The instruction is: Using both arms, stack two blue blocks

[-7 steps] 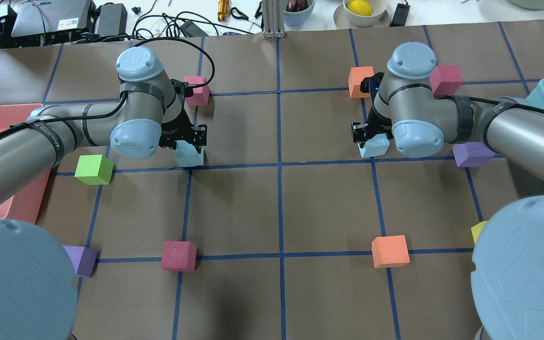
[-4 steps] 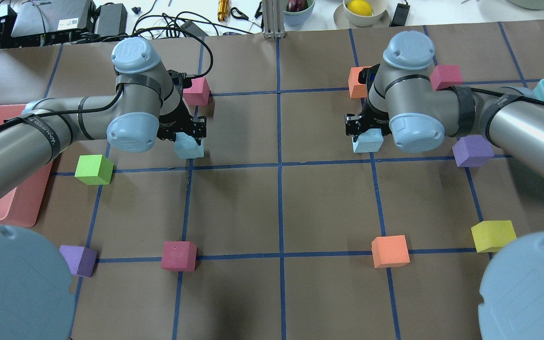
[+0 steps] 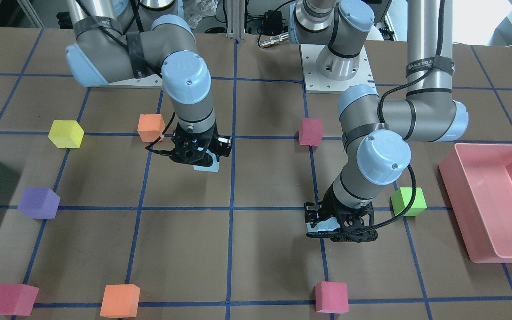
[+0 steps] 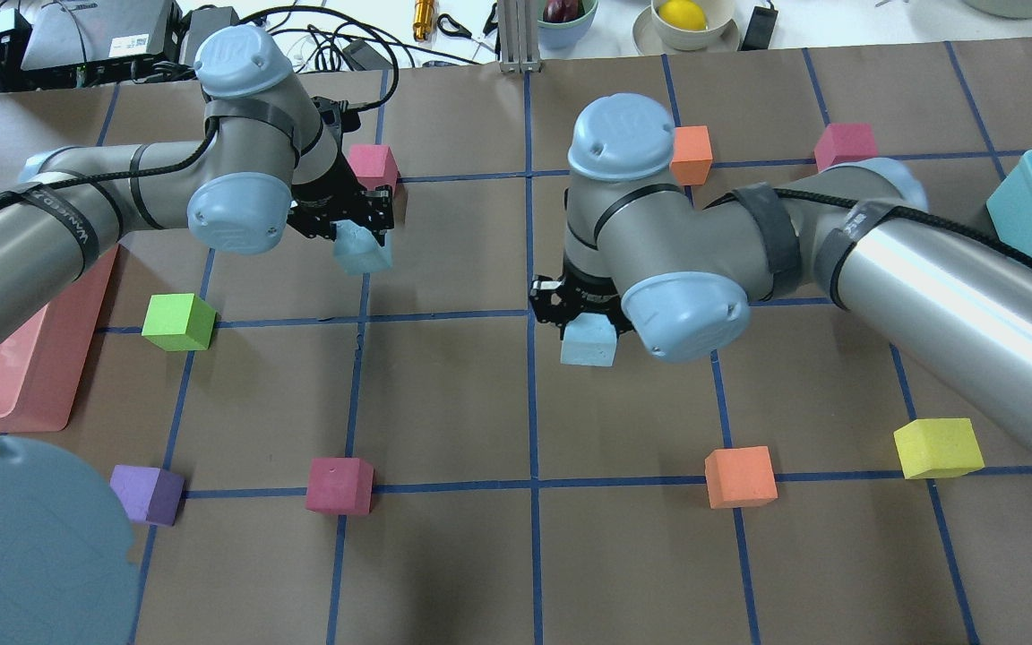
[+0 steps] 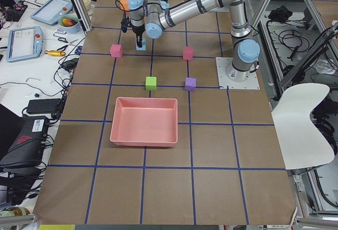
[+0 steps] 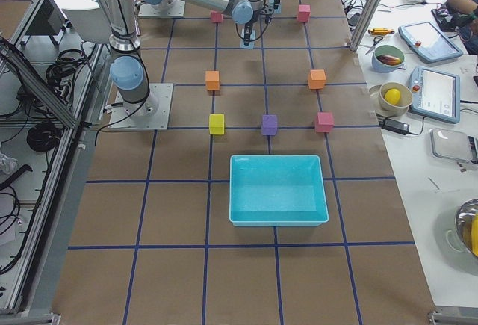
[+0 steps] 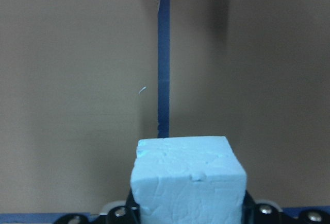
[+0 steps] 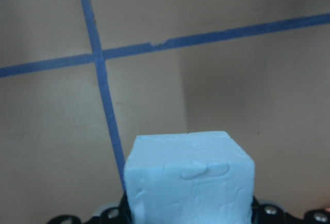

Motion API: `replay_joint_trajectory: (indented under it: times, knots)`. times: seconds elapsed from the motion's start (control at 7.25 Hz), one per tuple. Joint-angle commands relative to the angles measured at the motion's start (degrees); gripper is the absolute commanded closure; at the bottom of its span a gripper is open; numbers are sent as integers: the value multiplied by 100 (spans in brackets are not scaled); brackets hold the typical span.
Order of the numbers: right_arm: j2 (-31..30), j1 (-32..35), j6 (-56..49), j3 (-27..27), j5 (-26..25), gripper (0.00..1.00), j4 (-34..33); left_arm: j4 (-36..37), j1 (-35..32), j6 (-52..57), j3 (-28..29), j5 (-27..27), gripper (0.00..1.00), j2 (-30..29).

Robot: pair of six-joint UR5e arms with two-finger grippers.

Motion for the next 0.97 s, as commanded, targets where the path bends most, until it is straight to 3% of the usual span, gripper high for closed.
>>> replay_joint_trajectory:
  times: [0.0, 0.41, 0.69, 0.83]
  knots:
    - [19, 357, 220, 459, 13, 100, -118, -682, -1, -4, 528, 22, 100, 38]
    - [317, 770, 806, 813, 144, 100, -1373, -1017, -132, -83, 540, 31, 100, 274]
    - [336, 762, 766, 883, 136, 95, -1412, -1308, -141, -84, 470, 23, 100, 599]
    - [336, 762, 731, 997, 127, 62, -1455, -1414, -141, -84, 460, 5, 100, 679]
